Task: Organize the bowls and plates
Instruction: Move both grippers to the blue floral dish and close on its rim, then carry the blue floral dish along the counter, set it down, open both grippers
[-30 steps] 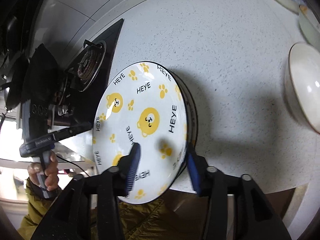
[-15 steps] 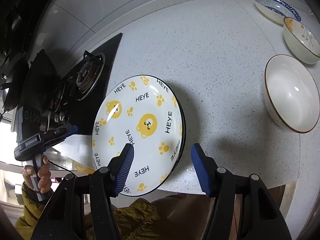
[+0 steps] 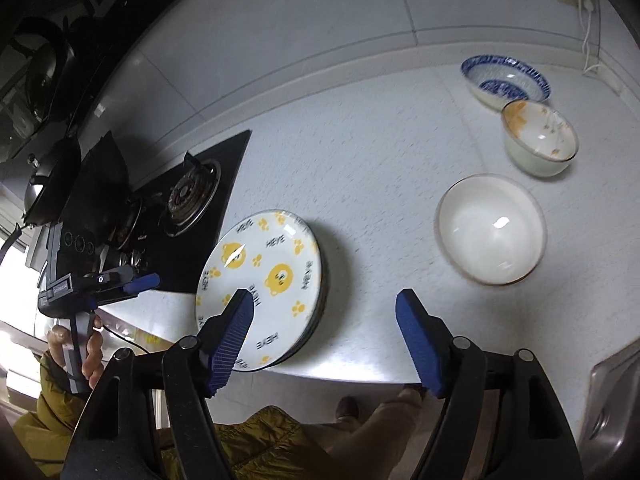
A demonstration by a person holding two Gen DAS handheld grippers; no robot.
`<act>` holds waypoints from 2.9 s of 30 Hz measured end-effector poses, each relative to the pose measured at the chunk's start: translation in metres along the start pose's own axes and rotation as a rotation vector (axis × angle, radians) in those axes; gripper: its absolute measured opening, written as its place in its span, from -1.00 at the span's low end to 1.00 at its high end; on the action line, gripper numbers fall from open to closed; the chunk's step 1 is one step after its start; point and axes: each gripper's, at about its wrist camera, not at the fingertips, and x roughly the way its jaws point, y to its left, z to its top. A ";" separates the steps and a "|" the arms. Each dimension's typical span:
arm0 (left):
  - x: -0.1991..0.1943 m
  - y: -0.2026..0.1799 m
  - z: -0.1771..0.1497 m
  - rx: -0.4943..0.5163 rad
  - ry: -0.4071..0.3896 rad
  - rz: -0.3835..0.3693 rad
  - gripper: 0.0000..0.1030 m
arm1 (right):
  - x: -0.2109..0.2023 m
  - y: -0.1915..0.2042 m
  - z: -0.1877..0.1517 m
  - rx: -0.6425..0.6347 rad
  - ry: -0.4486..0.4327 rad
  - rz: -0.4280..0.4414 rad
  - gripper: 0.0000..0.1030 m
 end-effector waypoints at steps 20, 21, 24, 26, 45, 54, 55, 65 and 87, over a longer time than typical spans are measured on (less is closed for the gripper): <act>0.237 -0.165 0.121 0.110 0.107 0.296 0.52 | -0.032 -0.231 0.177 0.027 -0.061 -0.077 0.58; 0.253 -0.169 0.134 0.101 0.102 0.319 0.52 | -0.025 -0.242 0.187 0.033 -0.050 -0.072 0.58; 0.287 -0.175 0.166 0.081 0.096 0.351 0.52 | -0.001 -0.271 0.215 0.058 -0.026 -0.066 0.58; 0.310 -0.178 0.186 0.075 0.094 0.352 0.52 | 0.017 -0.289 0.232 0.080 -0.009 -0.055 0.58; 0.483 -0.140 0.280 -0.024 0.101 0.419 -0.05 | 0.145 -0.347 0.287 0.131 0.145 -0.091 0.09; 0.490 -0.132 0.287 -0.049 0.115 0.308 -0.76 | 0.166 -0.355 0.289 0.173 0.176 -0.091 -0.63; 0.489 -0.134 0.287 -0.038 0.112 0.316 -0.76 | 0.166 -0.356 0.289 0.175 0.179 -0.094 -0.71; 0.465 -0.129 0.275 -0.029 0.122 0.351 -0.77 | 0.163 -0.345 0.292 0.143 0.166 -0.100 -0.82; 0.203 -0.059 0.218 -0.036 0.055 0.420 -0.75 | 0.184 -0.131 0.225 0.057 0.204 -0.020 -0.82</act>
